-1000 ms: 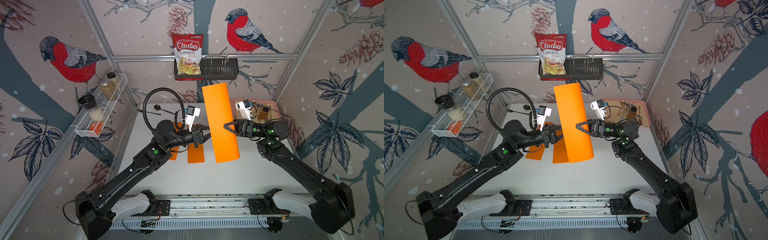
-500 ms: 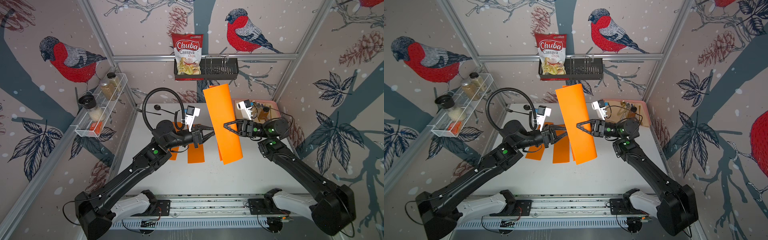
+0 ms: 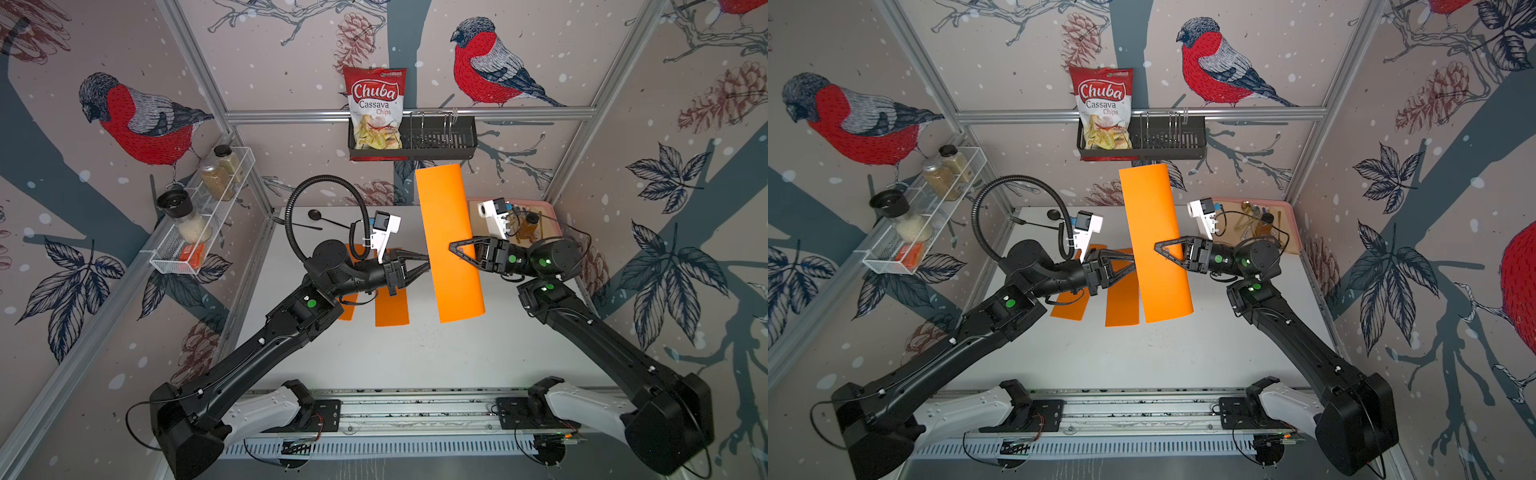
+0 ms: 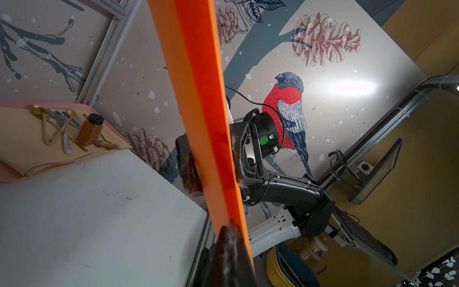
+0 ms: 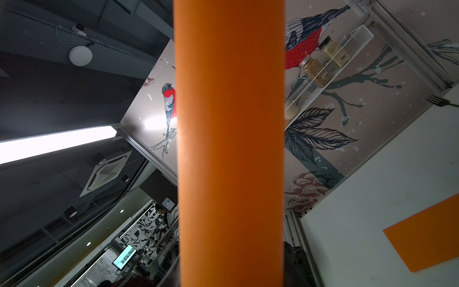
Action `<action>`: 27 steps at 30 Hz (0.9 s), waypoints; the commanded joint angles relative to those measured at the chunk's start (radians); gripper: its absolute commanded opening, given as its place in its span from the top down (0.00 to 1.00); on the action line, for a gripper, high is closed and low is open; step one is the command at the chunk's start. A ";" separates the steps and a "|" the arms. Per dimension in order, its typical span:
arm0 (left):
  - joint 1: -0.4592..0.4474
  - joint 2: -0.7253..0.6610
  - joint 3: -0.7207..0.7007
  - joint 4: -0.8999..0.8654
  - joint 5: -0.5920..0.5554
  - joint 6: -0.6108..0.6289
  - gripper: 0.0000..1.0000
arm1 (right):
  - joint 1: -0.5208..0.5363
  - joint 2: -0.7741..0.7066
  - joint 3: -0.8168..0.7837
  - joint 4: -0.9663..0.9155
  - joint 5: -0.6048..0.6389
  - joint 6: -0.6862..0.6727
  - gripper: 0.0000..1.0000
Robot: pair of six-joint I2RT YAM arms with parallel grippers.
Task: Fold the rectangular paper in half along the long edge
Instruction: Fold the paper.
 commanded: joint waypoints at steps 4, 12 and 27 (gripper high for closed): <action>-0.002 -0.006 0.031 -0.033 0.008 0.044 1.00 | -0.010 -0.015 0.001 0.002 -0.005 -0.019 0.55; -0.002 -0.002 0.029 -0.021 0.013 0.037 1.00 | -0.013 -0.018 0.002 0.021 -0.003 -0.005 0.62; -0.002 -0.006 0.020 -0.023 0.012 0.036 1.00 | -0.010 -0.023 -0.012 0.055 0.038 0.014 0.65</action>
